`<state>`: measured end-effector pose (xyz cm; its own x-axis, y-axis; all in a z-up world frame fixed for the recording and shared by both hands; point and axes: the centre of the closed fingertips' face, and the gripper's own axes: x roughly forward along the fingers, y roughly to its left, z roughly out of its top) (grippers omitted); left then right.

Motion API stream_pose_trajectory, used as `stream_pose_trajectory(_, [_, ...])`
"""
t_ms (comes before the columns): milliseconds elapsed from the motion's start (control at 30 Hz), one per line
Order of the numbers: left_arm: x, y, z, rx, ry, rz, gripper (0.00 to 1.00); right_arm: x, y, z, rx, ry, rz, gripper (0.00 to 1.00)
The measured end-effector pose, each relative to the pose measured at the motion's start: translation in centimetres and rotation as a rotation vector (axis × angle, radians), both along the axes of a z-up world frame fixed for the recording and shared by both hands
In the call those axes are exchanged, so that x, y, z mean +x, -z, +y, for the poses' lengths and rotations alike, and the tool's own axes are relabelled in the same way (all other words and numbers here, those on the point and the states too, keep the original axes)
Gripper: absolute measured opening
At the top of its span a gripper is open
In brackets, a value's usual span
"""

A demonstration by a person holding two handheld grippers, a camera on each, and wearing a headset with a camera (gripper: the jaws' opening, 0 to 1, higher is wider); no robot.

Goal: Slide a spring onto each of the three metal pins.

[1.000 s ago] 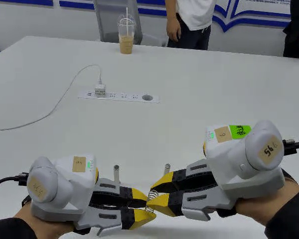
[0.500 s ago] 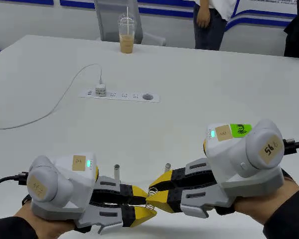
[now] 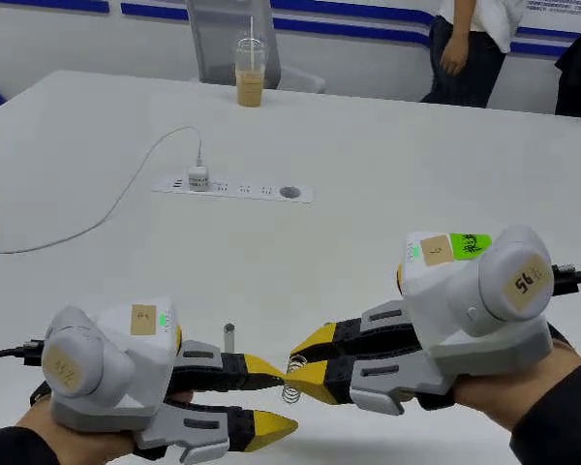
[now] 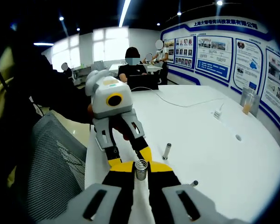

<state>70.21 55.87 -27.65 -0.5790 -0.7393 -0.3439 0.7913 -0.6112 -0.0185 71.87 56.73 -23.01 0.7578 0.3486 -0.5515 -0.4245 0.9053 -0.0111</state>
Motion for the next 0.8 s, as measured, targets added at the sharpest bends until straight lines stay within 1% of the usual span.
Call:
stream_pose_trajectory(133, [0.4, 0.2, 0.4, 0.017, -0.019, 0.010, 0.32, 0.3, -0.2, -0.2, -0.002, 0.003, -0.006, 0.12])
stream_pose_trajectory(233, [0.6, 0.2, 0.8, 0.021, -0.027, 0.014, 0.33, 0.4, -0.4, -0.4, -0.001, 0.007, -0.011, 0.12])
stream_pose_trajectory(433, [1.6, 0.4, 1.5, 0.031, -0.065, 0.019, 0.39, 0.7, -0.6, -0.6, -0.004, 0.011, -0.016, 0.12])
stream_pose_trajectory(533, [2.2, 0.3, 1.8, 0.029, -0.097, 0.025, 0.42, 1.0, -0.7, -0.6, -0.005, 0.013, -0.021, 0.12])
stream_pose_trajectory(800, [3.1, 0.1, 2.3, 0.014, -0.158, 0.044, 0.48, 1.6, -1.1, -0.8, -0.012, 0.018, -0.038, 0.12])
